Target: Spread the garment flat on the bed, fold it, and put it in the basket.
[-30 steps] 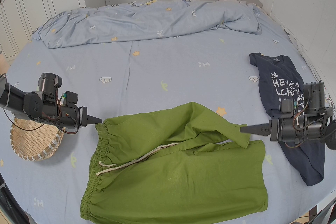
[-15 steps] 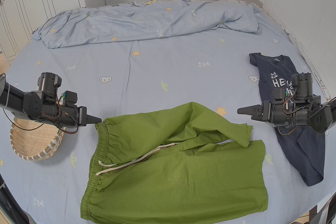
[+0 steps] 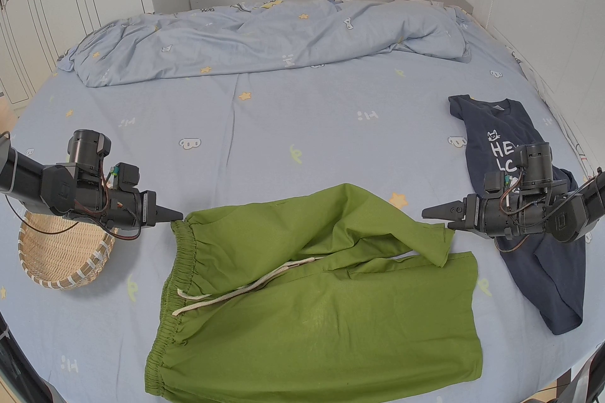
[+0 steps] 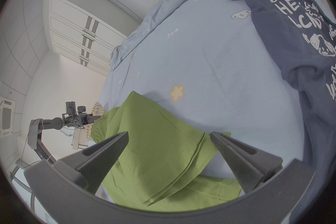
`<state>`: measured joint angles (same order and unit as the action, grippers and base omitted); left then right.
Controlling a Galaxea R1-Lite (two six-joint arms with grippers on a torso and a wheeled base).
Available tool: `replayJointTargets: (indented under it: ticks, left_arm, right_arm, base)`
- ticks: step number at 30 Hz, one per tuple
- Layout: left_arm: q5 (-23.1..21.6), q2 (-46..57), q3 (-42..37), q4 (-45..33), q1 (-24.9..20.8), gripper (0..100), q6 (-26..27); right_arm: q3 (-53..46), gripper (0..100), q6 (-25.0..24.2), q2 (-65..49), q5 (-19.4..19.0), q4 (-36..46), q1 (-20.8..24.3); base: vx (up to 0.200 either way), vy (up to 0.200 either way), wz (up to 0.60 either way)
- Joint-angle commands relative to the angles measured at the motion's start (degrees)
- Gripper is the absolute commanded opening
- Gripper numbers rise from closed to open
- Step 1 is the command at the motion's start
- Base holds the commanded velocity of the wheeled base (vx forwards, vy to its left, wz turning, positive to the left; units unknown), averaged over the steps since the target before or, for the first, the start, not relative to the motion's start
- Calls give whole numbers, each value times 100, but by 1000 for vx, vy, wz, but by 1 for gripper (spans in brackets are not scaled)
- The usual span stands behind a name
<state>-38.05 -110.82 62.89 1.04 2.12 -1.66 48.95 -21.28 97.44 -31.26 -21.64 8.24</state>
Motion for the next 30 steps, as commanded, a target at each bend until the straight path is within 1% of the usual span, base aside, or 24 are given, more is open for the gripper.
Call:
replayJointTargets:
  ticks: [1, 10, 15, 16, 18, 28, 29, 30]
  left_arm:
    - [-1, -18, 4, 2, 8, 0, -10]
    - [-1, -27, 4, 2, -1, 0, -1]
    - [-1, -27, 13, 2, -1, 0, -1]
    - [-1, -27, 13, 2, -1, 0, -1]
    - [-1, -27, 13, 2, -1, 0, -1]
    - [-1, -27, 13, 2, -1, 0, -1]
    - [-1, -27, 13, 2, -1, 0, -1]
    - [-1, -18, 13, 2, -1, 0, -1]
  right_arm:
    - [1, 100, 2, 91, -3, 2, 28]
    - [-43, 100, -7, 170, -12, 11, 160]
    - [-43, 100, -42, 179, -12, 11, 160]
    - [-34, 100, -157, 179, -30, 2, 169]
    - [-34, 100, -236, 170, -47, 2, 169]
    - [-17, 100, -253, 188, -47, -7, 160]
    - [-17, 0, -262, 196, -47, -7, 160]
    - [-17, 0, -262, 205, -47, -16, 160]
  base:
    - [0, 0, 0]
    - [0, 0, 0]
    - [0, 0, 0]
    - [0, 0, 0]
    - [0, 0, 0]
    - [0, 0, 0]
    - [0, 0, 0]
    - [0, 0, 0]
